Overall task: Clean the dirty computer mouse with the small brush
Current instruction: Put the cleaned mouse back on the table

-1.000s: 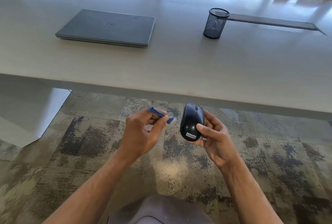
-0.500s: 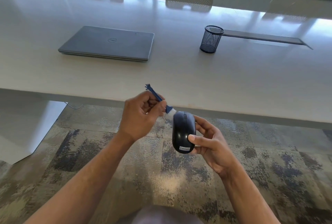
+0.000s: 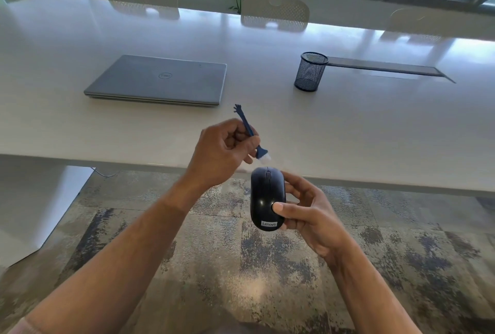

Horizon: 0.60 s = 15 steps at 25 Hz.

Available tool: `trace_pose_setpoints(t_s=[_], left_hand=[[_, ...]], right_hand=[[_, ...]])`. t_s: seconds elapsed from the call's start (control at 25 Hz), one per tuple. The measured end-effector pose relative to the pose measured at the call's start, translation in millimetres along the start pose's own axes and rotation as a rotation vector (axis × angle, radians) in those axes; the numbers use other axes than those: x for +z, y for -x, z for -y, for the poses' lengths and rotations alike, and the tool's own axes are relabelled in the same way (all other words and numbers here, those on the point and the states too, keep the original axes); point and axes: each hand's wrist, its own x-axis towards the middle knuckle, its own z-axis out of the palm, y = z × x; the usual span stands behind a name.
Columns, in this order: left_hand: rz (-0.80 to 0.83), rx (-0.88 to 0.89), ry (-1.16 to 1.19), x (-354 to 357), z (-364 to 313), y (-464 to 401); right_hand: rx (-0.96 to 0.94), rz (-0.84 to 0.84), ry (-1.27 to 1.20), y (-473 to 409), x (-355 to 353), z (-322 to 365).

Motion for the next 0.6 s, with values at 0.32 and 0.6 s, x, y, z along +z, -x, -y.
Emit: trace_pose_setpoints(t_s=[0.32, 0.6], left_hand=[[-0.029, 0.025, -0.209, 15.5, 2.4, -50.8], [-0.159, -0.041, -0.089, 29.0, 15.1, -104.1]], right_hand=[[-0.016, 0.034, 0.019, -34.3, -24.4, 25.7], [0.011, -0.024, 0.075, -101.6, -61.6, 57.3]])
